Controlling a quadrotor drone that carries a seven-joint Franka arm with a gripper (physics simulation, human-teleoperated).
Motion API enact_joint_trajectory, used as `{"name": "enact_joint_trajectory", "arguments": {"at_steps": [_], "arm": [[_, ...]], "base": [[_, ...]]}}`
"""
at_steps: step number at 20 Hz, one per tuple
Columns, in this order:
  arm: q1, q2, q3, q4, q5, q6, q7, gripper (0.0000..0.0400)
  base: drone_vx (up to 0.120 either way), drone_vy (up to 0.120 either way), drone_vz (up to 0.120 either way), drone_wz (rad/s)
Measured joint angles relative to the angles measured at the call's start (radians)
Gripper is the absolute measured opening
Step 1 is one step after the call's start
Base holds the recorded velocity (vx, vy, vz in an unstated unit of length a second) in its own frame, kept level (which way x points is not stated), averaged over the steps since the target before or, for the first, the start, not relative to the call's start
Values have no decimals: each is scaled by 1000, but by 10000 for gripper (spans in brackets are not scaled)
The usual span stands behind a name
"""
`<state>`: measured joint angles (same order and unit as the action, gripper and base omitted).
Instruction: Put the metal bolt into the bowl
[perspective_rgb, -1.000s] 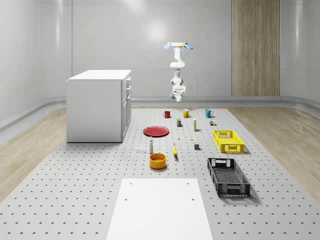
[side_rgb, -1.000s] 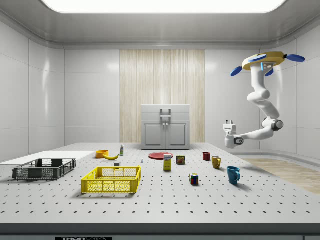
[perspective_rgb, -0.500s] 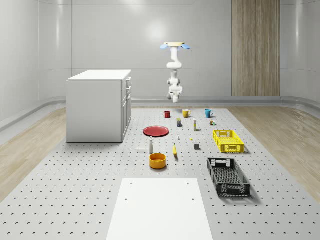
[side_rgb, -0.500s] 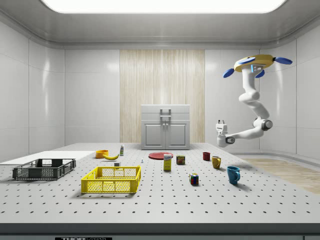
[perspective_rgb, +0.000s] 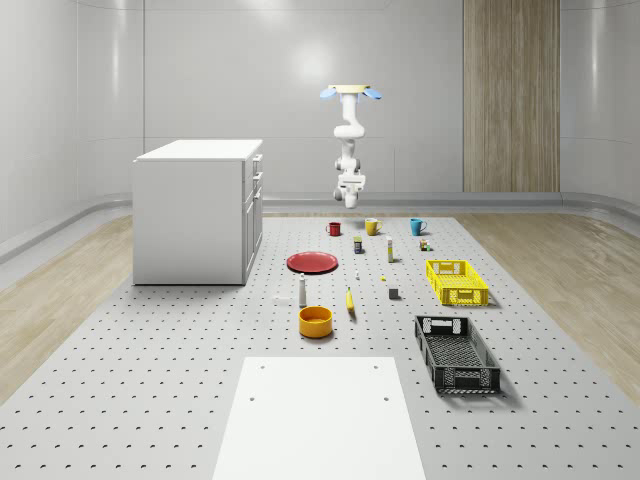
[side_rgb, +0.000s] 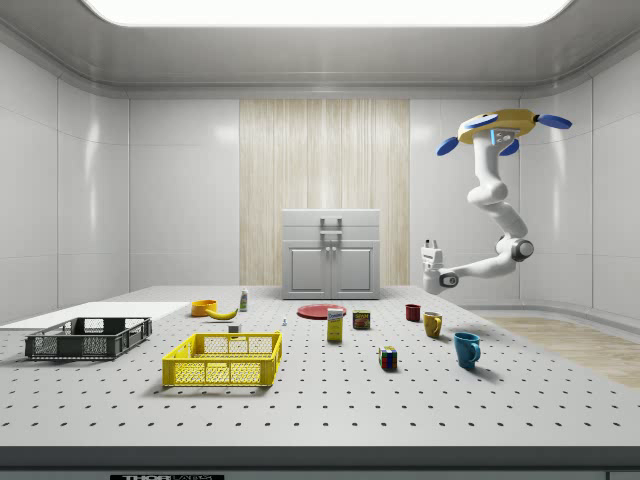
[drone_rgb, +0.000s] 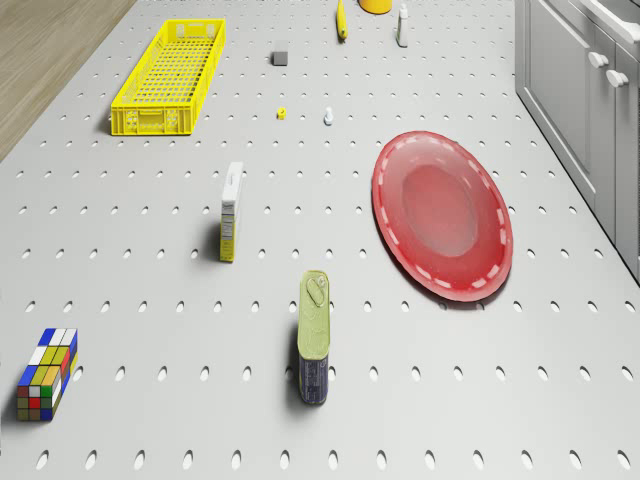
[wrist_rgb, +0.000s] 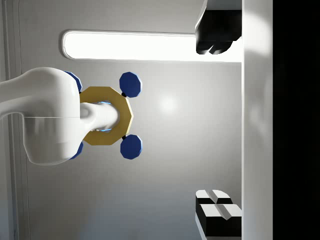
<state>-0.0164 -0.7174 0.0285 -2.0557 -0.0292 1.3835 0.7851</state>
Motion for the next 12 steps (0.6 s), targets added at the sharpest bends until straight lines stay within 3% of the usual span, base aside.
{"name": "enact_joint_trajectory", "arguments": {"at_steps": [7,12], "arm": [[-16,-5,53,-8,-74,6,10,400],[-47,-12,152,-29,-214,13,29,400]], "base": [[120,0,0,0],[120,0,0,0]]}}
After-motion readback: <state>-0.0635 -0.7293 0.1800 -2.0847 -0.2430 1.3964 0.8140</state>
